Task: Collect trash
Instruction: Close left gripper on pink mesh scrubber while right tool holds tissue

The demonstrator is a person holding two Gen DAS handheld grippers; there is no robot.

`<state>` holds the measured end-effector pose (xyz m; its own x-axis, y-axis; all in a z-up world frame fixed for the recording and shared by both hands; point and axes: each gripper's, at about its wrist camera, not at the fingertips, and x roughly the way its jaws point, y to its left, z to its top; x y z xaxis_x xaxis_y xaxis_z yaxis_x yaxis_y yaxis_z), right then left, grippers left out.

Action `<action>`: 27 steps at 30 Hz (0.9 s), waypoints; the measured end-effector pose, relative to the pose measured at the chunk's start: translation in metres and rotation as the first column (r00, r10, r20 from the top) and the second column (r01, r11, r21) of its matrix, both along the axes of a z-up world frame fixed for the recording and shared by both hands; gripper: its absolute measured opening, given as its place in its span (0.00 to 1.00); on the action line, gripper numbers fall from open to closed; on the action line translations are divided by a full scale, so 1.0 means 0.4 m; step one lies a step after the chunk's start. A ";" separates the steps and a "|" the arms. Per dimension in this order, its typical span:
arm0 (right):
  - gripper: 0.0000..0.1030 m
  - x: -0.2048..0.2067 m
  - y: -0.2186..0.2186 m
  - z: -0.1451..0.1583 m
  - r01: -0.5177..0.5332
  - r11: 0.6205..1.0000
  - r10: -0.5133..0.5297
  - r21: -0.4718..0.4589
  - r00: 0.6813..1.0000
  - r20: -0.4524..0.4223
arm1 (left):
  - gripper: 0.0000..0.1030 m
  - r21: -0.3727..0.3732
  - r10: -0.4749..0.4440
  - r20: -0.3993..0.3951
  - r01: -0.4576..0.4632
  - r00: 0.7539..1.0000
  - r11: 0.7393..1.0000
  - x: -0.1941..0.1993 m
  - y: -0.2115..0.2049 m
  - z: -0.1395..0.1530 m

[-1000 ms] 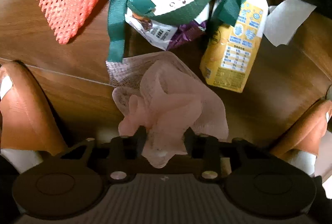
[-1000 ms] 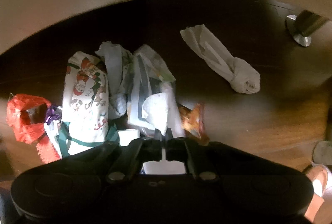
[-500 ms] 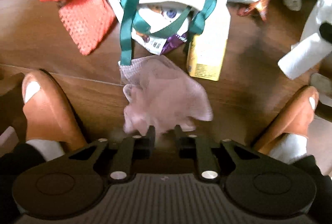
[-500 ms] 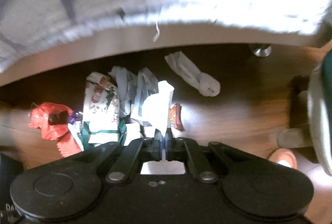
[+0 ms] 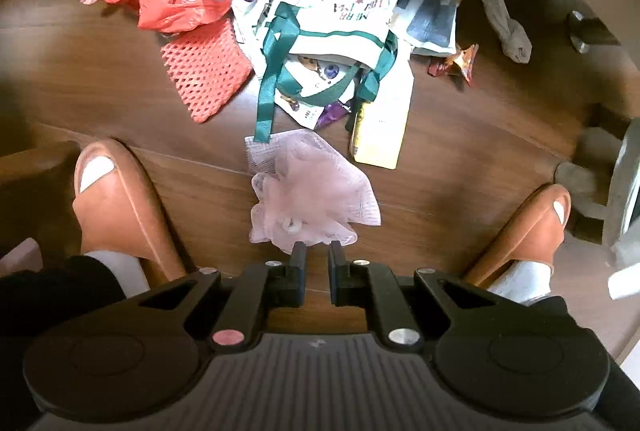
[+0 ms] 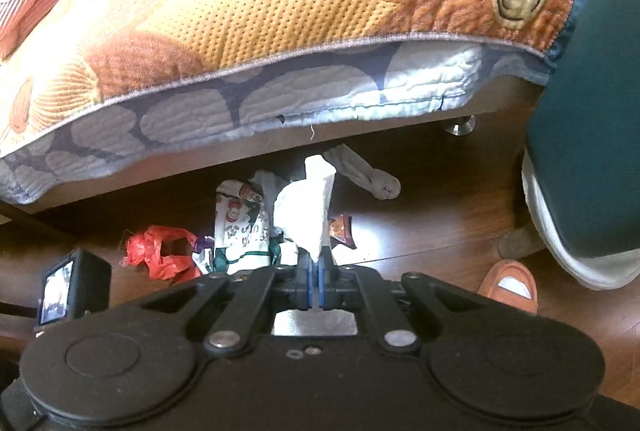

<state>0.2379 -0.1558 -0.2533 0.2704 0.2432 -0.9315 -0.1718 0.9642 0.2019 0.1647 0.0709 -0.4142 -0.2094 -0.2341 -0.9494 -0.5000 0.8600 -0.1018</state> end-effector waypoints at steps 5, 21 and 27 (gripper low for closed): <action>0.03 0.042 0.003 -0.031 -0.001 0.999 0.002 0.037 1.000 -0.023 | 0.29 -0.014 0.020 -0.034 -0.020 0.999 1.000 0.000 -0.008 -0.044; 0.03 0.115 0.016 -0.083 0.073 0.990 -0.057 0.123 0.990 -0.126 | 0.76 0.041 -0.184 -0.171 0.193 0.968 0.980 0.059 -0.072 -0.329; 0.03 0.118 0.029 -0.085 0.076 0.990 -0.061 0.118 0.991 -0.120 | 0.23 0.012 -0.201 -0.185 0.206 0.962 0.978 0.035 -0.076 -0.382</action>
<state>0.2851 -0.1443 -0.2875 0.1822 0.3421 -0.9218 -0.0749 0.9396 0.3339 0.1786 0.0407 -0.5669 -0.4190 -0.1403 -0.8971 -0.3219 0.9468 0.0023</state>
